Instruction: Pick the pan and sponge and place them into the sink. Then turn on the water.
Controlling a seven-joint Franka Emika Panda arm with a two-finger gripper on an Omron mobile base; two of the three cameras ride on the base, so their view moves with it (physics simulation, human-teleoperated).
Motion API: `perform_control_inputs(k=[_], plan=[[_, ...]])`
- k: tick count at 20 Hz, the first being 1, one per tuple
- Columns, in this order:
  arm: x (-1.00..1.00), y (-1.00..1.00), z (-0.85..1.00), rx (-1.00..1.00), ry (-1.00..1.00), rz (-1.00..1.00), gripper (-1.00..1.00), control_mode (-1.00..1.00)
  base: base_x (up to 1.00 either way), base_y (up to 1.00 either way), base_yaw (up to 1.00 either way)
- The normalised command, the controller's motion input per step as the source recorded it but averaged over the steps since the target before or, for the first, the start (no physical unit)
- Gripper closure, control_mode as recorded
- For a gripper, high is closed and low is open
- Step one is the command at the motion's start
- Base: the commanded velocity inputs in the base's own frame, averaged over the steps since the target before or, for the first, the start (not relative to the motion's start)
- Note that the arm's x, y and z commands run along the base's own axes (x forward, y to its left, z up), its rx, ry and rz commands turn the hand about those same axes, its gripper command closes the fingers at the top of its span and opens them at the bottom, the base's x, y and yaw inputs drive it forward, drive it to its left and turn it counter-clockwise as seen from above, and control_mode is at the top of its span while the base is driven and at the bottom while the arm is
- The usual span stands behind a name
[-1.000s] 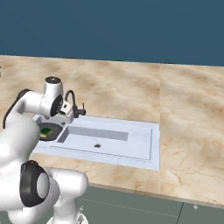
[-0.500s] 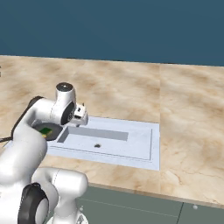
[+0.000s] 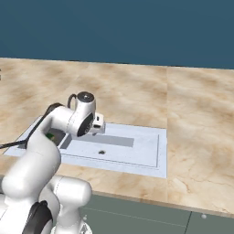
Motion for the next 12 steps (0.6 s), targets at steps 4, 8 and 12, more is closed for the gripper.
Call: perform_control_inputs(k=[4, 8, 12], plan=[[0.0, 0.0, -0.02, 0.0, -0.18, 0.0, -1.0, -1.0, 0.0, 0.0, 0.0], [0.0, 0.0, -0.01, -0.04, -0.3, 0.0, -1.0, -1.0, 0.0, 0.0, 0.0], [0.0, 0.0, -0.28, -0.04, -0.28, 0.0, -1.0, -1.0, 0.0, 0.0, 0.0]])
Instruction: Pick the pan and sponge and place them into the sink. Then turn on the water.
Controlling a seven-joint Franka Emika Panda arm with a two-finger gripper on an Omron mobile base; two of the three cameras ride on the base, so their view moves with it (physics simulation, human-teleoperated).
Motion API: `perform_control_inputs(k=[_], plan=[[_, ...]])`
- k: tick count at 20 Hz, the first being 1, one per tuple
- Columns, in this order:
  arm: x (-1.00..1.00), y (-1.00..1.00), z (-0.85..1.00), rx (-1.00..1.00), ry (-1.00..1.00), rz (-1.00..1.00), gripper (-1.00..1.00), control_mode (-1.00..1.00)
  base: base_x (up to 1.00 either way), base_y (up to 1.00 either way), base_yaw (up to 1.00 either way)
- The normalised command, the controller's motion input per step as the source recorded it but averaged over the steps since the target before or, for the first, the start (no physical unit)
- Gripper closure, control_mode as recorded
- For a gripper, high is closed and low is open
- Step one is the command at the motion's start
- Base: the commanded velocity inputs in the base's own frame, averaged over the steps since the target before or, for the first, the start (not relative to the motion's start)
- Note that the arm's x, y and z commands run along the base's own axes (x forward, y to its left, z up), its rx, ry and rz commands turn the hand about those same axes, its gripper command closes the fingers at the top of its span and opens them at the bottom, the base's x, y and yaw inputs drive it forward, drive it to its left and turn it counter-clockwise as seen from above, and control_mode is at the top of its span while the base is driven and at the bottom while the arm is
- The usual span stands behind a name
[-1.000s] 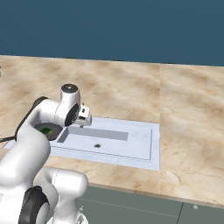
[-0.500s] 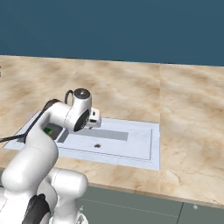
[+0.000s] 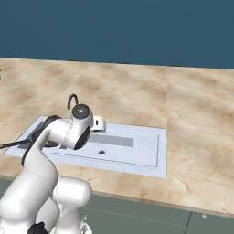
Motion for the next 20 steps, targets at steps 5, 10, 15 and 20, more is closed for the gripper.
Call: perform_control_inputs(k=[5, 10, 15, 20], plan=[[0.04, 0.0, -0.51, -0.03, -0.28, 0.0, -1.0, -1.0, 0.0, 0.0, 0.0], [0.18, -0.01, -0.56, 0.0, -0.25, 0.0, -1.0, -1.0, 0.0, 0.0, 0.0], [0.59, 0.0, -0.5, 0.0, -0.17, 0.02, -1.0, -1.0, 0.0, 0.0, 0.0], [0.72, 0.0, -0.55, 0.0, -0.13, 0.06, -1.0, -1.0, 0.0, 0.0, 0.0]])
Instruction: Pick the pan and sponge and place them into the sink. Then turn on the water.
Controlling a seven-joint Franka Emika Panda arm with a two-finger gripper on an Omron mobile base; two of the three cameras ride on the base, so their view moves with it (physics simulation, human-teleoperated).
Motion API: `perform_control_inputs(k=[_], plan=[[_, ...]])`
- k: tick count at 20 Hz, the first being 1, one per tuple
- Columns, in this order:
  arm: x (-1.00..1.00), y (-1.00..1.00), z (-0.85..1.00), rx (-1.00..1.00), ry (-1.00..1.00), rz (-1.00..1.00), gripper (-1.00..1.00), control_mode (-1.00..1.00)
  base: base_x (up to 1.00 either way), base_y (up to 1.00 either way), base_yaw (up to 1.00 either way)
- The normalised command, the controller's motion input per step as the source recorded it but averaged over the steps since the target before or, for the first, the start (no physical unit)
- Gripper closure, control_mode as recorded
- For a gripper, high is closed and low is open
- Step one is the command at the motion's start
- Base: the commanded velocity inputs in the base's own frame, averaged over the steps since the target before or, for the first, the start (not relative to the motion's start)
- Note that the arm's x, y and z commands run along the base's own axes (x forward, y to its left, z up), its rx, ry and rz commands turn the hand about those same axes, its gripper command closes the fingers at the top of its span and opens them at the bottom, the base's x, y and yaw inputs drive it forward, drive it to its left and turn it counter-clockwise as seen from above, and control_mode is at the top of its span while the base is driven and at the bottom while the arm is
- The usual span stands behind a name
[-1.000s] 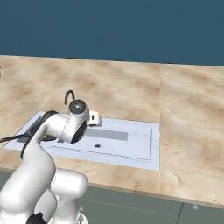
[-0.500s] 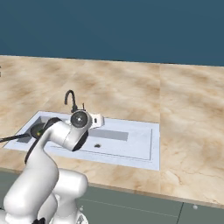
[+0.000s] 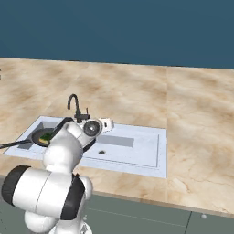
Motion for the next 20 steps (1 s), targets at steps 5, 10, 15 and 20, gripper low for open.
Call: perform_control_inputs(k=[5, 10, 15, 20], plan=[[0.63, 0.0, -0.61, 0.0, -0.14, 0.1, -1.0, -1.0, 0.0, 0.0, 0.0], [0.31, 0.07, -0.4, 0.0, -0.13, 0.07, -1.0, -1.0, 0.0, 0.0, 0.0], [0.05, 0.16, -0.52, 0.0, -0.15, 0.03, -1.0, -1.0, 0.0, 0.0, 0.0], [0.08, 0.15, -0.09, 0.0, -0.1, 0.0, -1.0, -1.0, 0.0, 0.0, 0.0]])
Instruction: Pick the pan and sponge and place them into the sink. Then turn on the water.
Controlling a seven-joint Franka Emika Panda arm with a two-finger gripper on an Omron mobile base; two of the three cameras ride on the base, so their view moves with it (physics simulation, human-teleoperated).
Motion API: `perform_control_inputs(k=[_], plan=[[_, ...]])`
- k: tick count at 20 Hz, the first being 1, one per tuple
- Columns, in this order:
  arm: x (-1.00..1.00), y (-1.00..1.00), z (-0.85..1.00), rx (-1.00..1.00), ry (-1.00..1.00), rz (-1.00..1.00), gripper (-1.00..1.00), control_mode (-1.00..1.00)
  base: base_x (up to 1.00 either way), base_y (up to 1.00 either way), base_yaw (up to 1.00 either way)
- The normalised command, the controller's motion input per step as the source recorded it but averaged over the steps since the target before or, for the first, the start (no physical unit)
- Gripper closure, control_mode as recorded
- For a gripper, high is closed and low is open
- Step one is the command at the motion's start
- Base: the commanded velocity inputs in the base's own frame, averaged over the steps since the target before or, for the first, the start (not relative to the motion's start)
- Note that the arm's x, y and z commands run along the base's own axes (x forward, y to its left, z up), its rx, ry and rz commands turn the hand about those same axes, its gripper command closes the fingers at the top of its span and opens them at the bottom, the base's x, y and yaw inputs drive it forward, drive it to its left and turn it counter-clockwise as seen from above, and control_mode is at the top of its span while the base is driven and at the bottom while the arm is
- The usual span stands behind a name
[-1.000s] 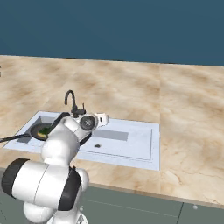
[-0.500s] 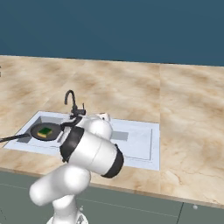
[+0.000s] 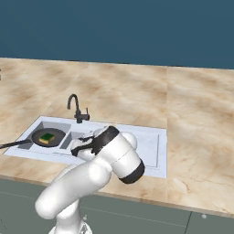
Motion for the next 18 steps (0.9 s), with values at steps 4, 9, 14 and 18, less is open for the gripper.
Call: perform_control_inputs(k=[4, 9, 14, 18], plan=[[0.13, 0.01, 0.15, 0.0, -0.06, 0.0, -1.0, -1.0, 0.0, 0.0, 0.0], [0.12, 0.11, 0.34, 0.0, -0.05, 0.0, -1.0, -1.0, 0.0, 0.0, 0.0], [0.21, 0.3, 0.45, 0.0, -0.01, -0.01, -1.0, -1.0, 0.0, 0.0, 0.0], [0.27, 0.42, 0.53, 0.0, 0.0, -0.02, -1.0, -1.0, 0.0, 0.0, 0.0]])
